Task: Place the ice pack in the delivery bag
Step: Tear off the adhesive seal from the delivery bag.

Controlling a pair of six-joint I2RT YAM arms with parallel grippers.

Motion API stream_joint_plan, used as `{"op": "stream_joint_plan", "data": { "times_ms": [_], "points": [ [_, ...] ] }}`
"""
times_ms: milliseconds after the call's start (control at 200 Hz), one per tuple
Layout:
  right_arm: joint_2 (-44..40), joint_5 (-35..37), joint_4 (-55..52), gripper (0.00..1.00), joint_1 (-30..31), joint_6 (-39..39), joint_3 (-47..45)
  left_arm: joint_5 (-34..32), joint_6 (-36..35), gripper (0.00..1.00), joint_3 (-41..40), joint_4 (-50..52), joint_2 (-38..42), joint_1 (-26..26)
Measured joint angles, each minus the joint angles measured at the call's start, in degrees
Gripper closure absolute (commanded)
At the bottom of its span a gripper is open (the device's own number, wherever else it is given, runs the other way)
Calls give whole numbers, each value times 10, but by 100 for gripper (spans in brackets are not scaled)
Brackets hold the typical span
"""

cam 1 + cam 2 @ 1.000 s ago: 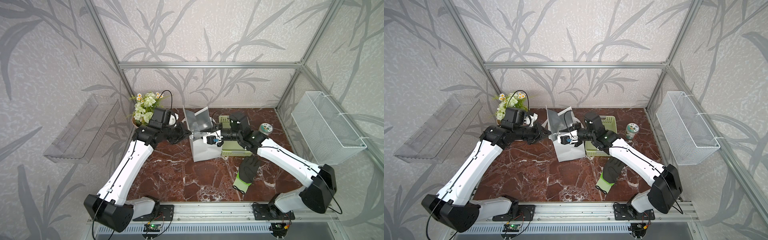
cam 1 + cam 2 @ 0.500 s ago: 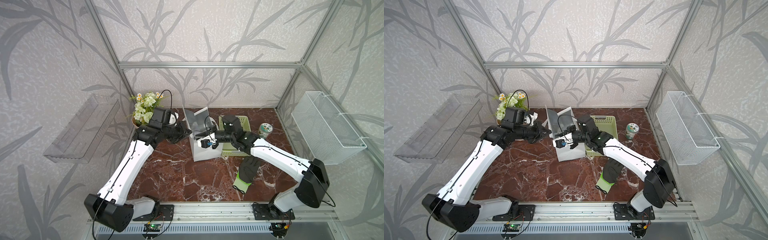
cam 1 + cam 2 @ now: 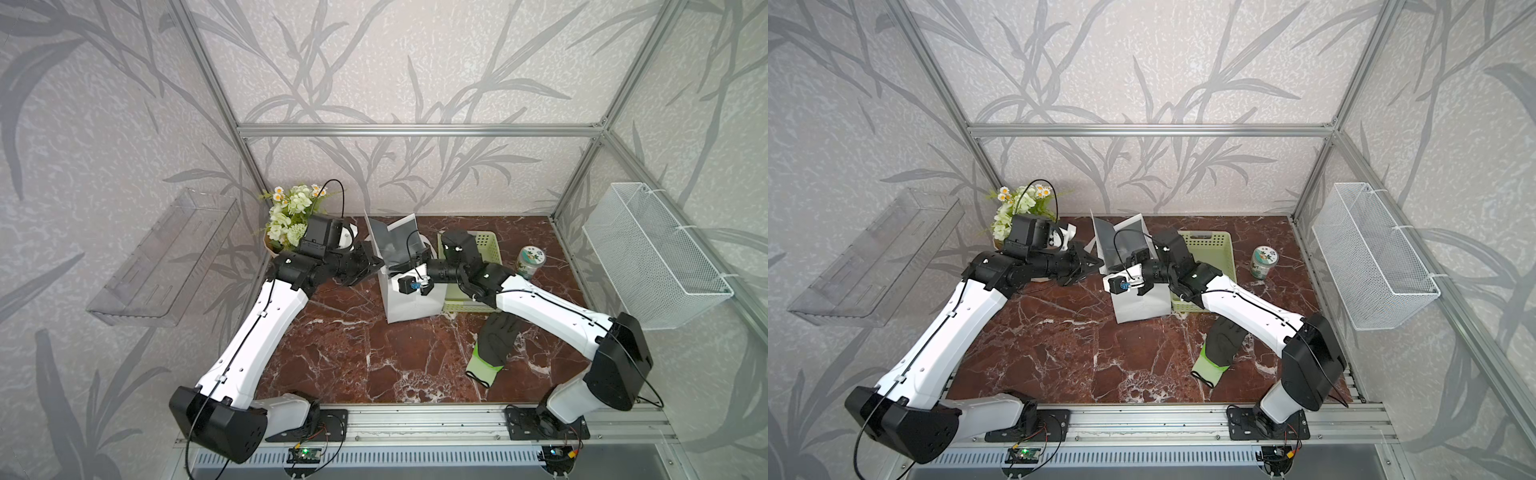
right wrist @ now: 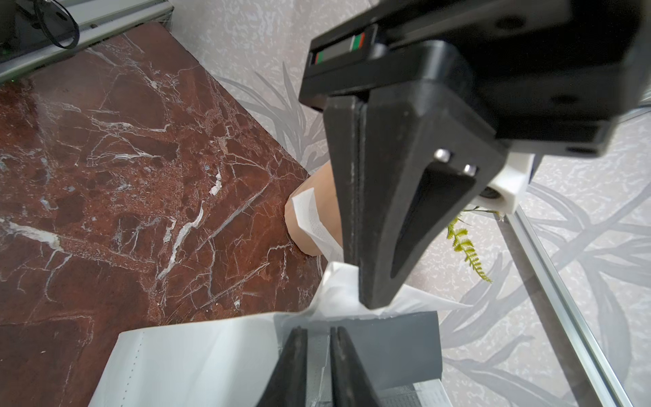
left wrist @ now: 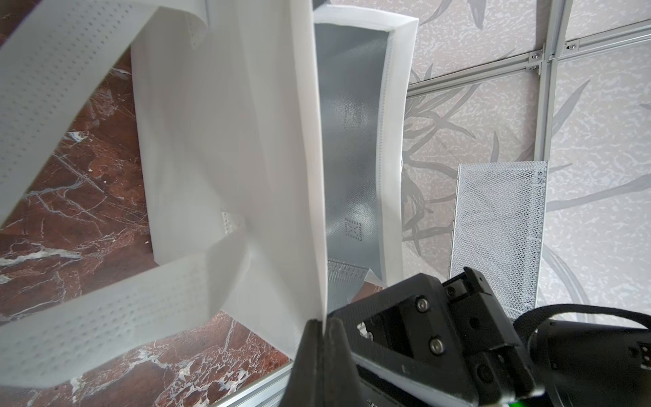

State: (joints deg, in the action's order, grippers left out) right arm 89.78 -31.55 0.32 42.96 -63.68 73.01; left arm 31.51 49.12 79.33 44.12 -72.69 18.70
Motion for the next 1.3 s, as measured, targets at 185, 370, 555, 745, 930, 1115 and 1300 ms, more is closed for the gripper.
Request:
{"op": "stream_joint_plan", "data": {
  "times_ms": [185,370,555,745,930,1115,1300],
  "points": [
    [0,0,9,83,1,4,1,0,0,100,0,0,-1,0],
    [0,-2,16,83,3,11,1,0,0,100,0,0,-1,0],
    [0,-5,16,84,3,15,1,1,0,100,0,-1,-2,0],
    [0,-8,21,84,3,24,1,1,0,100,0,-5,-5,0],
    [0,-10,26,85,3,28,1,1,0,100,0,-9,-7,0],
    [0,-10,26,93,4,28,1,1,0,100,0,-12,-7,0],
    [0,-7,26,96,4,28,1,1,0,100,0,-12,-9,0]
  ]
}}
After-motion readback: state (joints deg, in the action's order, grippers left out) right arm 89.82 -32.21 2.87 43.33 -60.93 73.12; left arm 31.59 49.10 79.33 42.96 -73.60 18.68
